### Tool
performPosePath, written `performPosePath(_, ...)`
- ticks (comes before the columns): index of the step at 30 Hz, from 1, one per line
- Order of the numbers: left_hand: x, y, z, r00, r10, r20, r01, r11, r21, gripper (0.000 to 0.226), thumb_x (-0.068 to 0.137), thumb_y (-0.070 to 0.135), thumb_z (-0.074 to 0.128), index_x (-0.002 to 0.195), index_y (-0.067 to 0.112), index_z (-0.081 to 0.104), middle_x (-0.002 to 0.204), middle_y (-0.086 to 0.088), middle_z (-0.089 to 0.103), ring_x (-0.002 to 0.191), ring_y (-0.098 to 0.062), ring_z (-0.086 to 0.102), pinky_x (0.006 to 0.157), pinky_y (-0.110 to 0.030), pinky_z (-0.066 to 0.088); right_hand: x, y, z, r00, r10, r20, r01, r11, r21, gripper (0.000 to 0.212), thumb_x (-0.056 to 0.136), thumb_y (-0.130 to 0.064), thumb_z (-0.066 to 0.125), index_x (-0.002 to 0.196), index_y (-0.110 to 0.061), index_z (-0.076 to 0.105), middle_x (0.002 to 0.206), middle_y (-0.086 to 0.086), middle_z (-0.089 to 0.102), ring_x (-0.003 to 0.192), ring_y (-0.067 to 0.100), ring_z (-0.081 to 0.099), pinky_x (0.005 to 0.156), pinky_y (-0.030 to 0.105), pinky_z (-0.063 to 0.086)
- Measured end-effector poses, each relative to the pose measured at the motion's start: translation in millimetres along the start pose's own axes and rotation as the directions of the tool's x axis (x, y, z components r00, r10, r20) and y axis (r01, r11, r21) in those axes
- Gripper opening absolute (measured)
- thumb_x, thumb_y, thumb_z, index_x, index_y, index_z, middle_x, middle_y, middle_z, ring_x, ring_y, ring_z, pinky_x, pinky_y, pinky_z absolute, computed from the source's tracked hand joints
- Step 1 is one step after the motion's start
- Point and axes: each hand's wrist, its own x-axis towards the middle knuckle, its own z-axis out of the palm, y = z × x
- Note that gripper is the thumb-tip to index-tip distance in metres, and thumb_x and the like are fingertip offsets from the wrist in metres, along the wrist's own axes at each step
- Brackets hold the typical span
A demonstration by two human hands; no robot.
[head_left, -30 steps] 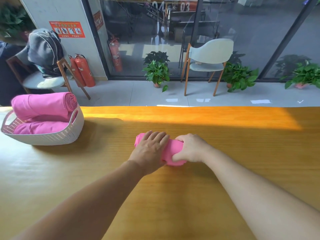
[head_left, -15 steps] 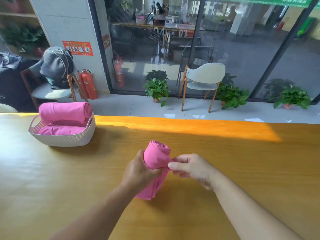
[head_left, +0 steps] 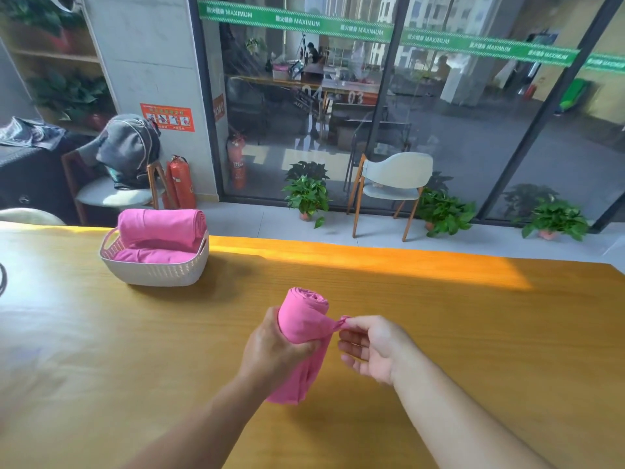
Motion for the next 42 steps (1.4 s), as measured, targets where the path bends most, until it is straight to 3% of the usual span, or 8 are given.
performPosePath(8, -14.1, -4.2, -11.3, 0.999, -0.053, -0.011, 0.053, 0.997, -0.063, 0.054, 0.065, 0.043, 0.084, 0.105, 0.030, 0.049, 0.085, 0.012, 0.062, 0.075, 0.000, 0.058, 0.055, -0.020, 0.042, -19.3, 5.2, 20.4, 0.999, -0.008, -0.051, 0.029, 0.905, 0.425, 0.023, 0.092, -0.010, 0.046, 0.075, -0.007, 0.061, 0.066, 0.007, 0.064, 0.066, 0.020, 0.057, 0.064, 0.031, 0.042)
performPosePath(15, -19.9, -14.6, -19.8, 0.998, -0.063, 0.016, 0.062, 0.998, 0.021, 0.058, 0.062, 0.050, 0.082, 0.101, 0.023, 0.049, 0.086, 0.009, 0.061, 0.074, -0.007, 0.058, 0.057, -0.026, 0.044, -33.7, 4.0, 29.6, 0.979, -0.184, 0.089, 0.121, 0.872, 0.475, 0.025, 0.099, -0.016, 0.050, 0.075, -0.010, 0.055, 0.049, 0.000, 0.044, 0.050, 0.017, 0.046, 0.066, 0.032, 0.044)
performPosePath(17, -22.4, -16.5, -23.5, 0.999, -0.036, 0.034, 0.033, 0.995, 0.098, 0.058, 0.061, 0.054, 0.080, 0.099, 0.024, 0.048, 0.084, 0.008, 0.062, 0.073, -0.010, 0.060, 0.061, -0.030, 0.050, -42.1, -1.1, 33.4, 0.956, -0.220, 0.193, 0.131, 0.911, 0.392, 0.022, 0.098, -0.015, 0.053, 0.078, -0.009, 0.058, 0.050, -0.003, 0.033, 0.046, 0.013, 0.034, 0.063, 0.030, 0.040)
performPosePath(19, -28.1, -16.0, -25.2, 0.998, 0.027, 0.064, -0.036, 0.987, 0.154, 0.060, 0.058, 0.061, 0.075, 0.101, 0.029, 0.049, 0.085, 0.009, 0.064, 0.075, -0.013, 0.063, 0.067, -0.033, 0.053, -49.8, -8.9, 38.1, 0.931, -0.242, 0.272, 0.226, 0.970, 0.087, 0.015, 0.097, -0.010, 0.057, 0.082, -0.006, 0.062, 0.051, -0.006, 0.028, 0.042, 0.008, 0.022, 0.053, 0.025, 0.032)
performPosePath(23, -35.5, -2.6, -24.9, 0.954, 0.208, 0.217, -0.262, 0.931, 0.255, 0.063, 0.054, 0.062, 0.063, 0.111, 0.038, 0.049, 0.093, 0.014, 0.064, 0.083, -0.010, 0.062, 0.072, -0.026, 0.052, -57.2, -37.1, 56.2, 0.879, -0.174, 0.444, 0.389, 0.801, -0.455, 0.009, 0.093, -0.003, 0.062, 0.085, 0.001, 0.065, 0.050, -0.003, 0.032, 0.046, 0.009, 0.020, 0.046, 0.023, 0.016)
performPosePath(26, -31.5, 11.2, -34.6, 0.904, 0.316, 0.288, -0.390, 0.885, 0.254, 0.046, 0.062, 0.050, 0.072, 0.102, 0.039, 0.050, 0.089, 0.019, 0.056, 0.079, -0.007, 0.053, 0.070, -0.019, 0.043, -54.7, -59.0, 64.8, 0.898, -0.042, 0.438, 0.334, 0.713, -0.617, 0.008, 0.092, -0.001, 0.062, 0.085, 0.002, 0.063, 0.050, -0.002, 0.037, 0.045, 0.010, 0.021, 0.045, 0.022, 0.018)
performPosePath(36, -36.6, 22.7, -51.5, 0.844, 0.503, 0.188, -0.535, 0.817, 0.214, 0.050, 0.058, 0.060, 0.056, 0.091, 0.023, 0.061, 0.081, 0.015, 0.057, 0.080, -0.006, 0.048, 0.068, -0.007, 0.033, -12.3, -89.9, 48.3, 0.862, 0.363, 0.355, -0.107, 0.813, -0.572, 0.014, 0.095, -0.007, 0.054, 0.082, -0.003, 0.059, 0.053, -0.006, 0.037, 0.034, 0.001, 0.030, 0.040, 0.015, 0.037)
performPosePath(42, -37.9, 23.1, -58.9, 0.927, 0.305, 0.217, -0.323, 0.945, 0.052, 0.052, 0.055, 0.038, 0.074, 0.105, 0.042, 0.063, 0.091, 0.029, 0.063, 0.085, 0.007, 0.057, 0.065, -0.007, 0.043, 1.4, -79.4, 24.8, 0.836, 0.380, 0.396, -0.206, 0.886, -0.415, 0.014, 0.082, -0.006, 0.061, 0.070, -0.010, 0.059, 0.044, -0.006, 0.044, 0.035, 0.003, 0.047, 0.041, 0.021, 0.048)
